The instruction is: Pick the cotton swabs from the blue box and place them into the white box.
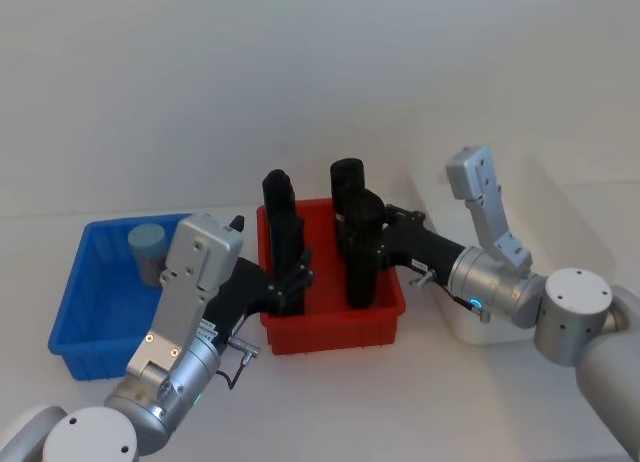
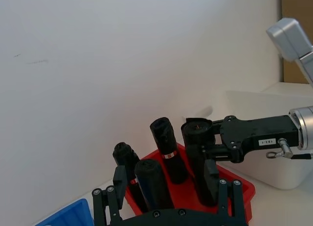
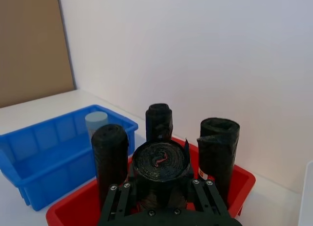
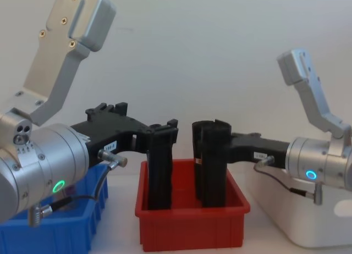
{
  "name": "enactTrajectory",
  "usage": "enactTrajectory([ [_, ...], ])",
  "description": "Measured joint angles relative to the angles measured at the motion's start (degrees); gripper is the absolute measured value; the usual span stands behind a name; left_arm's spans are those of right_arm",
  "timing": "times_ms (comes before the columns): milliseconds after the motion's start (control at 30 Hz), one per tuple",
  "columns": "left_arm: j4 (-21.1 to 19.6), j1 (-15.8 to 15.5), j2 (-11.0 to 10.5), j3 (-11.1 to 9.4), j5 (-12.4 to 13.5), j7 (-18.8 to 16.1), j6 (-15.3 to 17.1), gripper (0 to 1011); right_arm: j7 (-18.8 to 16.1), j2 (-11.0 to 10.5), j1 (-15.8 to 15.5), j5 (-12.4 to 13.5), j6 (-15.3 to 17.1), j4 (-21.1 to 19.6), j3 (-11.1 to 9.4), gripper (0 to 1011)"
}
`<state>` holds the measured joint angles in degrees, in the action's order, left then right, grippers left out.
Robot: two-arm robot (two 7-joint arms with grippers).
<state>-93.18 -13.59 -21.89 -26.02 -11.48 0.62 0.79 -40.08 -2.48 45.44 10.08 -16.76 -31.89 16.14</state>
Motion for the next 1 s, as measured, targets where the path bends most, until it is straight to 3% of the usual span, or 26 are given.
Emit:
enactTrajectory([
  [100, 0.0, 0.0, 0.0, 0.0, 0.0, 0.0, 0.0, 1004, 0.41, -0.45, -1.4, 0.48, 0.54, -3.01, -0.09, 504],
  [367, 0.0, 0.0, 0.0, 0.0, 0.0, 0.0, 0.0, 1004, 4.07, -2.58, -8.13, 2.82, 2.58, -17.61, -0.62, 504],
  [400, 0.0, 0.0, 0.0, 0.0, 0.0, 0.0, 0.0, 1004, 4.07, -2.58, -8.13, 2.82, 2.58, -17.61, -0.62, 504],
  [733, 0.0, 0.0, 0.0, 0.0, 0.0, 0.0, 0.0, 1004, 11.89, -4.96, -15.0, 4.25, 4.35, -32.15, -1.46, 504],
  [1000, 0.0, 0.0, 0.0, 0.0, 0.0, 0.0, 0.0, 1004, 18.23, -6.72, -18.79, 4.67, 5.54, -39.78, -2.52, 504],
])
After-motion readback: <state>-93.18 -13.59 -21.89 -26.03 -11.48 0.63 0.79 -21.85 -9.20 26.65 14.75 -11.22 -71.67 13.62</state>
